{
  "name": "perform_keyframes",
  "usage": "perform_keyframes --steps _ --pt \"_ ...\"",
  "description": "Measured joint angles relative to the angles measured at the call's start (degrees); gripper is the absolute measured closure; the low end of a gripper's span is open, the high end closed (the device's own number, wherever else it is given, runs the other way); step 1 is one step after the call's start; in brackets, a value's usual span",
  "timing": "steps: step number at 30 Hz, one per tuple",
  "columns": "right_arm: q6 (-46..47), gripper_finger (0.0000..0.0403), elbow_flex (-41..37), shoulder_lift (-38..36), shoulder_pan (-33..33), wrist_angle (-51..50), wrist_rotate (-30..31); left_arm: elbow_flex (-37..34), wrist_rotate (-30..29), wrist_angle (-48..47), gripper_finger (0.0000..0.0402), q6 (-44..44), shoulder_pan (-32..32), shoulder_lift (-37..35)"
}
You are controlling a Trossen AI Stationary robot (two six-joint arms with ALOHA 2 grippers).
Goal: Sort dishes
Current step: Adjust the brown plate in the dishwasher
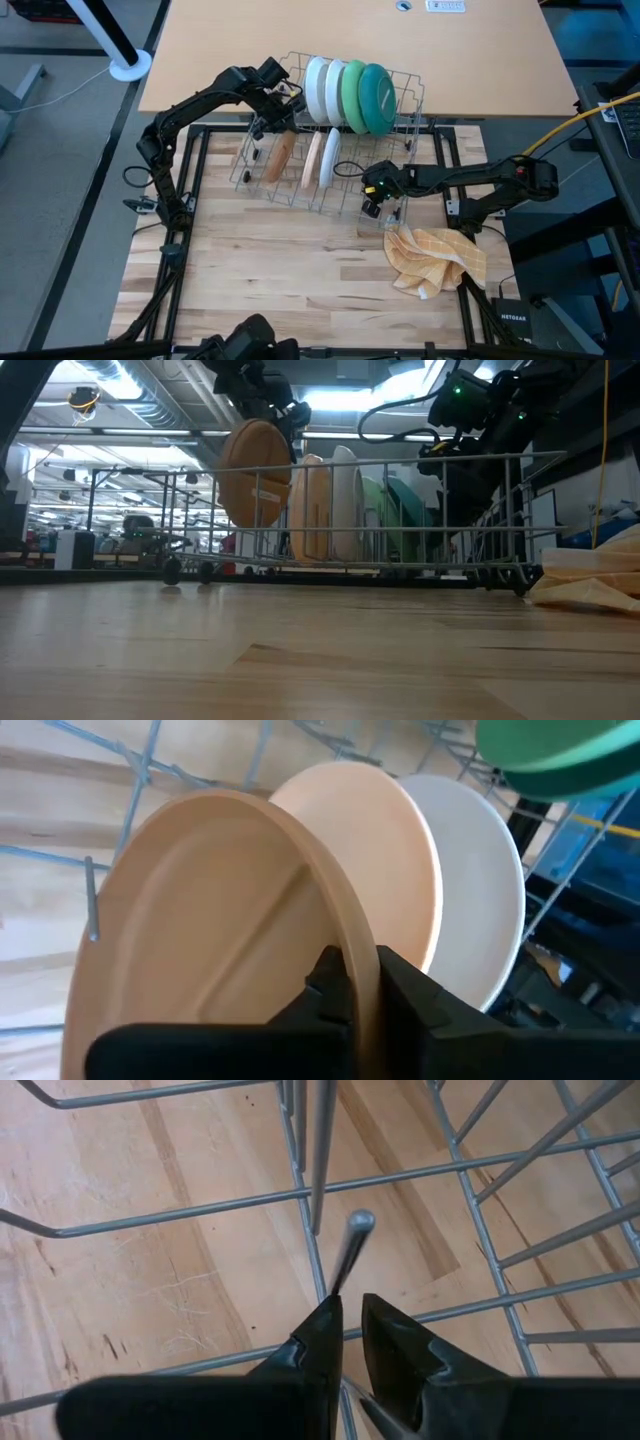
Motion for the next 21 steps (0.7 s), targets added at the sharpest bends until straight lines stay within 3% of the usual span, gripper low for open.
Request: perform_keyframes --steps 21 --pt "-0.22 0.0354 0.0 0.04 0.0 0.09 0.07 -0.02 -9.49 5.86 0.0387 -5.97 -0.07 0.07"
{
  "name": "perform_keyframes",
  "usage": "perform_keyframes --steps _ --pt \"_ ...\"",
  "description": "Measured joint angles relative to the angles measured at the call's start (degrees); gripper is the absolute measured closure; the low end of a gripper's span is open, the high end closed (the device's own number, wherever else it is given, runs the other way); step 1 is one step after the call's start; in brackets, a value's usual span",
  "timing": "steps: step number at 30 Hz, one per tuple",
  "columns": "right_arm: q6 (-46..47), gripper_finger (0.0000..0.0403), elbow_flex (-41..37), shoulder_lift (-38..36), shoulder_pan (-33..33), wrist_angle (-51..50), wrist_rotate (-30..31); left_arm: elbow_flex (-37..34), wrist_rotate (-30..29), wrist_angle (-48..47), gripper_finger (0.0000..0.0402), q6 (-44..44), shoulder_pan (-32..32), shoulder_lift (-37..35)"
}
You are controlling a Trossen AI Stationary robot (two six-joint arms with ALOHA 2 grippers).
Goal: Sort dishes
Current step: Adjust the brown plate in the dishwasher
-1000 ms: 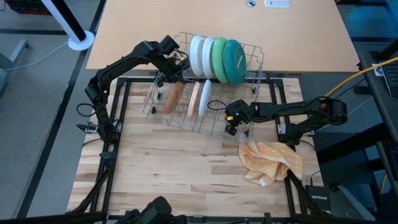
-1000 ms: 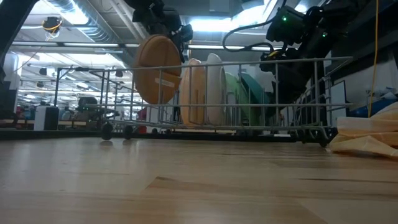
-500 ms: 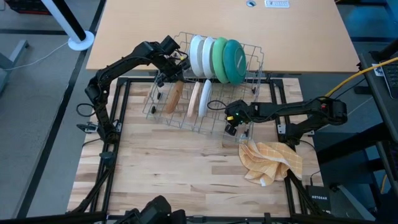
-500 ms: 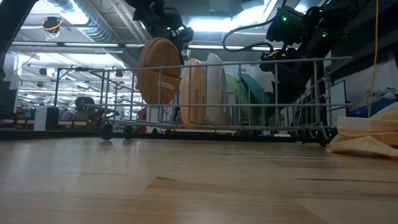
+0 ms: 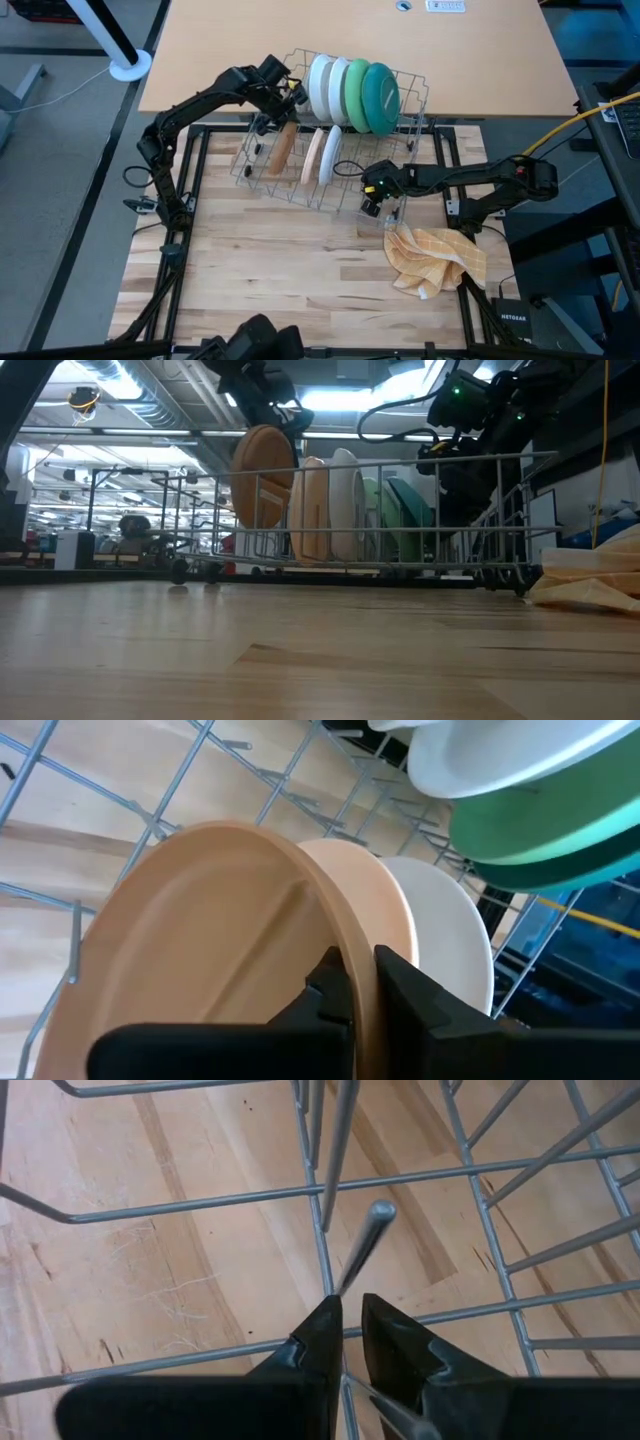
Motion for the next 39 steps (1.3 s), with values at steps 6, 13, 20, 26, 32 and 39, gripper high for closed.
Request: perform_keyframes --steps 6,13,20,26,32,39 --pt "0.0 0.0354 -0.01 0.0 0.0 -0.02 0.0 0.0 -3.5 0.39 0.0378 -2.16 -0.3 0.01" --pt "0.0 0.0354 -0.02 0.0 0.0 -0.04 -0.04 -1.58 -4.67 1.6 0.0384 -3.48 -0.47 0.06" --pt "0.0 0.0354 -0.01 -0.02 0.04 -0.07 -0.18 -3.57 -10.15 0.36 0.0359 -3.2 -1.09 0.4" --pt "0.0 0.0354 -0.02 -0.02 0.04 -0.09 -0.29 -3.5 -14.62 0.6 0.0363 -3.31 -1.29 0.29" --pt "0.0 0.0354 0.0 -0.02 0.04 -0.09 -0.42 -3.45 -15.5 1.36 0.0361 -3.29 -1.31 0.44" --pt "0.0 0.0354 -0.02 -0.02 0.04 -0.11 -0.66 -3.45 -17.58 1.47 0.0338 1.7 -1.24 0.5"
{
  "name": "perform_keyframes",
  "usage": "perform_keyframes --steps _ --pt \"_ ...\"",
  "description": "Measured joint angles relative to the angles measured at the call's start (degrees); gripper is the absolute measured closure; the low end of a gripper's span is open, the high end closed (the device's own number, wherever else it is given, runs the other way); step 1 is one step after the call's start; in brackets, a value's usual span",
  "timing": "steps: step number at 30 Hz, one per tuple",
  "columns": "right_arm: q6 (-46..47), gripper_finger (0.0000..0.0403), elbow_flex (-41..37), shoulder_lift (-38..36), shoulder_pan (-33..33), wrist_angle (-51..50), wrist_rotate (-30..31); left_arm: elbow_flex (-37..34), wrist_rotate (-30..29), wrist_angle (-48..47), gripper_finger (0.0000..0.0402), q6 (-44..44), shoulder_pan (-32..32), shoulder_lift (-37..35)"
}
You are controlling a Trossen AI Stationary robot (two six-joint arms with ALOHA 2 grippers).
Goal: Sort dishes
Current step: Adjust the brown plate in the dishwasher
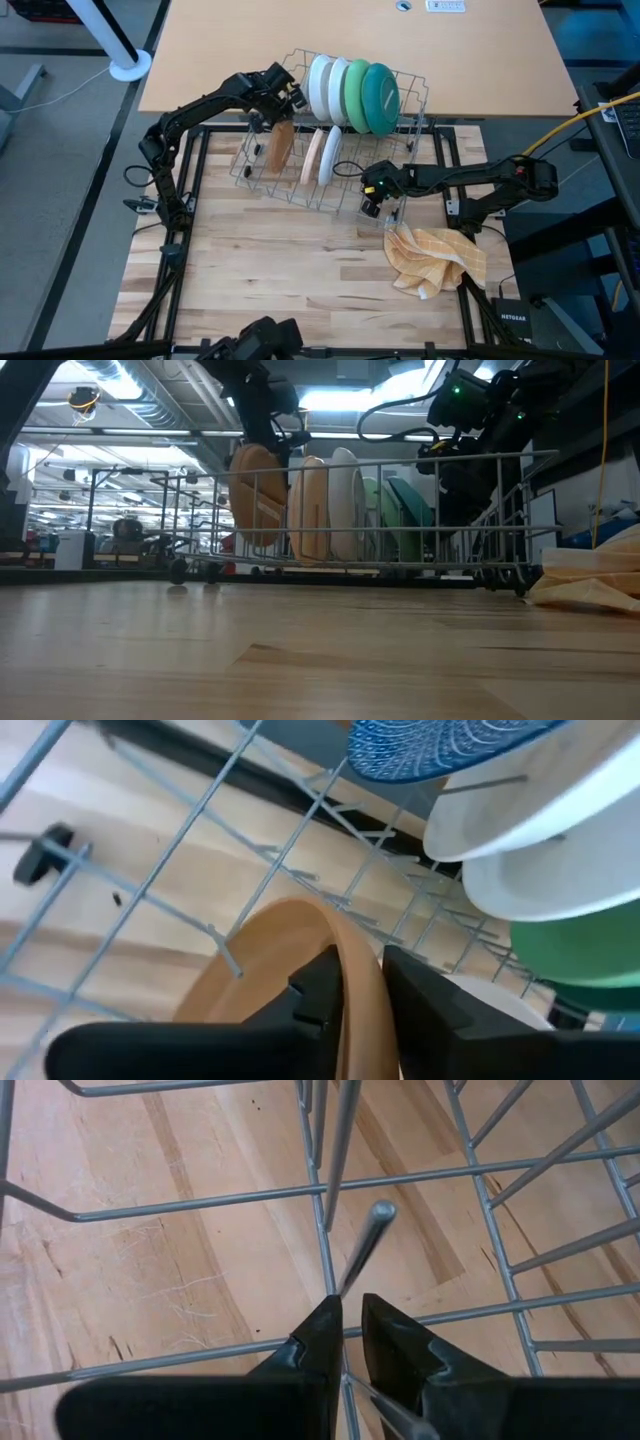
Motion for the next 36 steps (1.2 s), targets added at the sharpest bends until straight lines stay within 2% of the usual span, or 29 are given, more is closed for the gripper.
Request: perform_keyframes --steps 7,13,16,21,25,36 --pt "0.02 0.0354 0.02 0.0 0.0 0.0 -0.02 0.0 0.09 1.8 0.0309 7.25 0.0 0.0" --pt "0.02 0.0354 0.02 0.0 0.0 0.0 -0.04 0.0 0.55 0.79 0.0268 8.31 0.0 0.0" --pt "0.03 0.0354 0.02 0.0 0.0 -0.02 -0.06 0.0 2.68 -0.12 0.0256 8.32 0.0 0.0" --pt "0.09 0.0354 0.02 -0.69 -0.02 -0.05 -0.12 0.09 7.51 -5.43 0.0252 12.17 0.0 0.0" --pt "0.17 0.0354 0.62 -2.22 -0.02 -0.94 -0.41 0.09 8.39 -8.93 0.0252 15.22 -0.03 0.0" --pt "0.27 0.0354 2.25 -2.98 -0.02 -0.81 -0.95 0.09 10.07 -7.24 0.0252 16.18 -0.28 -0.63"
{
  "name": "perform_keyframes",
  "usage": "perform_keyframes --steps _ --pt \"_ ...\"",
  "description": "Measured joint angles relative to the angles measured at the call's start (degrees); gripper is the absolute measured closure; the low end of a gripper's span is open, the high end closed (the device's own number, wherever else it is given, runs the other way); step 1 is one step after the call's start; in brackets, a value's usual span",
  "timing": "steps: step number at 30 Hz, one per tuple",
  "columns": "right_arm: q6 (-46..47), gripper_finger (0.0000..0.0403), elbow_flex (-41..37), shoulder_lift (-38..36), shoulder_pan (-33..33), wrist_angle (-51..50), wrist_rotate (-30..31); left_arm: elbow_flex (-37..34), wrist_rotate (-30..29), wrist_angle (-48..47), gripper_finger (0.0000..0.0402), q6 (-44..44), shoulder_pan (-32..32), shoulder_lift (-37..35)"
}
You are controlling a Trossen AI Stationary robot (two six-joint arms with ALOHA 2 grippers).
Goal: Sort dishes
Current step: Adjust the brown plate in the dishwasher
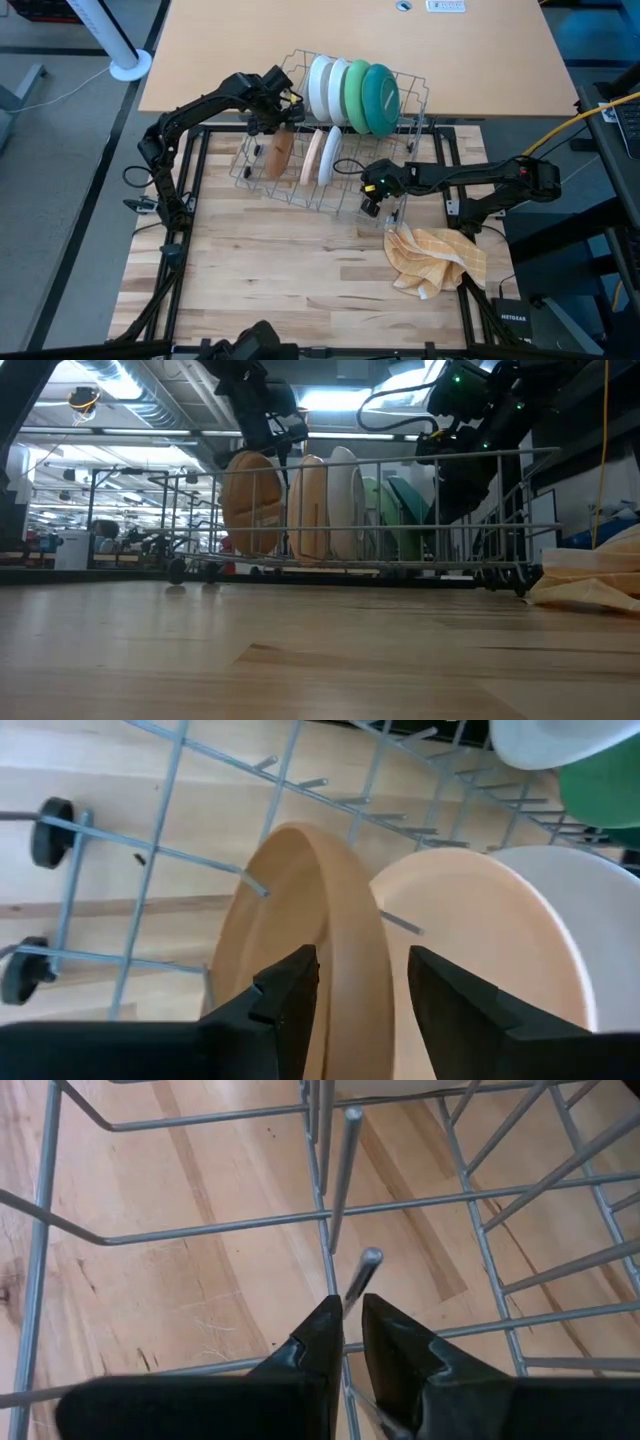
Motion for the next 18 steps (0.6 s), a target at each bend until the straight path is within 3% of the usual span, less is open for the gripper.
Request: perform_keyframes --steps 18 --pt "-0.01 0.0354 0.24 -1.11 0.0 -3.38 -0.12 0.0 0.72 3.06 0.0252 -2.73 2.76 -0.83"
